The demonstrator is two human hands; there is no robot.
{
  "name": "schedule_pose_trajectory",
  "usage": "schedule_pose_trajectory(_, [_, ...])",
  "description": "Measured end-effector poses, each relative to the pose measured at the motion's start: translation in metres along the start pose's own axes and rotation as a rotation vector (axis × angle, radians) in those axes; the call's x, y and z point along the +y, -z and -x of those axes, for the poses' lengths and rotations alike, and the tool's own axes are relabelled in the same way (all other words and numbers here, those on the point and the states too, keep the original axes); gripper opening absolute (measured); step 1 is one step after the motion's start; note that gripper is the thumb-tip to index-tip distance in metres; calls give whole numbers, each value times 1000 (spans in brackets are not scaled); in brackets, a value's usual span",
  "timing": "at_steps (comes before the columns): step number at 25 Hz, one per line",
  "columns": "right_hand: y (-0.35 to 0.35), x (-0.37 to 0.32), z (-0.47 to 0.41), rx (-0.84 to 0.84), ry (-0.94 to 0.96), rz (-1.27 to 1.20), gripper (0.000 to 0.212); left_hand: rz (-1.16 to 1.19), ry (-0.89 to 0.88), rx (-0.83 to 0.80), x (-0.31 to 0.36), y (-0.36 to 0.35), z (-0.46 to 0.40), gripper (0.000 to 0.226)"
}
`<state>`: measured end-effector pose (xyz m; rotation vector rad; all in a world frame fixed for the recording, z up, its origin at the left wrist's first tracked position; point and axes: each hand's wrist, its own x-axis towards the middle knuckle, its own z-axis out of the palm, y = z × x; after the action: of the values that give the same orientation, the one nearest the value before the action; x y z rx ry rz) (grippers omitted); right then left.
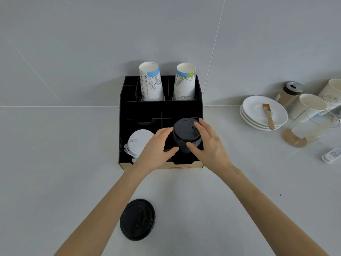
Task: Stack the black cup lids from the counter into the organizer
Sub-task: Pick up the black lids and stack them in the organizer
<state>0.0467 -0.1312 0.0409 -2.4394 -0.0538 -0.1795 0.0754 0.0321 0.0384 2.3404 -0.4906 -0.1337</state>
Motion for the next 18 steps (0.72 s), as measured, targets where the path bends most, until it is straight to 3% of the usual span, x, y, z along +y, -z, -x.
schedule_pose_trajectory(9, [-29, -26, 42, -119, 159, 42, 56, 5, 124, 11, -20, 25, 64, 52])
schedule_pose_trajectory(18, [-72, -37, 89, -341, 219, 47, 57, 21, 268, 28, -58, 17, 135, 54])
